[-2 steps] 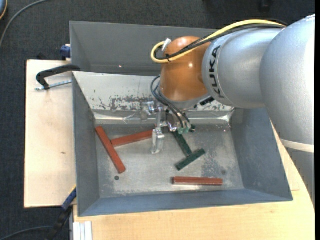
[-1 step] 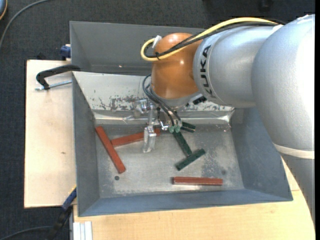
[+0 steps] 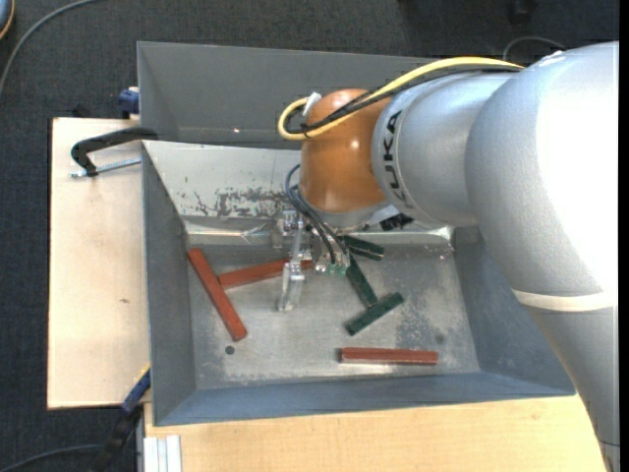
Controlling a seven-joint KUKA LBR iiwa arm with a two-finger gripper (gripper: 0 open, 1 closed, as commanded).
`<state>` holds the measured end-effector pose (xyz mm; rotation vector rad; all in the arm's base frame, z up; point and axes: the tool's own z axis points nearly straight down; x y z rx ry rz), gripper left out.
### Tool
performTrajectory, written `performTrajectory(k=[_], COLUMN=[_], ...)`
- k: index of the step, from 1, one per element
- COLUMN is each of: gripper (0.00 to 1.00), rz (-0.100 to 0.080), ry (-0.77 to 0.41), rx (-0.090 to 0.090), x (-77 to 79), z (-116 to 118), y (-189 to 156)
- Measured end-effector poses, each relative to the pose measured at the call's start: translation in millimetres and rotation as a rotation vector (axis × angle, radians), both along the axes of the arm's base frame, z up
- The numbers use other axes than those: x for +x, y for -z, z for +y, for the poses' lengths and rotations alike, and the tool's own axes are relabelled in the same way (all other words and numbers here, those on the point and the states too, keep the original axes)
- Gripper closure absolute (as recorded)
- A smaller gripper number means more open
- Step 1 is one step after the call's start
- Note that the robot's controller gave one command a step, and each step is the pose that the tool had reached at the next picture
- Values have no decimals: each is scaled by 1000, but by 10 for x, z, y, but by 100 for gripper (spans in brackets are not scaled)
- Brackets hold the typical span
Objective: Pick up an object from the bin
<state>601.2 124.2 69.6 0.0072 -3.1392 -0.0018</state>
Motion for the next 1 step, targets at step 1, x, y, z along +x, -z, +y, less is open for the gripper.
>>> performTrajectory(k=[1], gripper=[0], rz=[-3], ry=[0], rx=[1], x=[8], z=[10], y=[-12])
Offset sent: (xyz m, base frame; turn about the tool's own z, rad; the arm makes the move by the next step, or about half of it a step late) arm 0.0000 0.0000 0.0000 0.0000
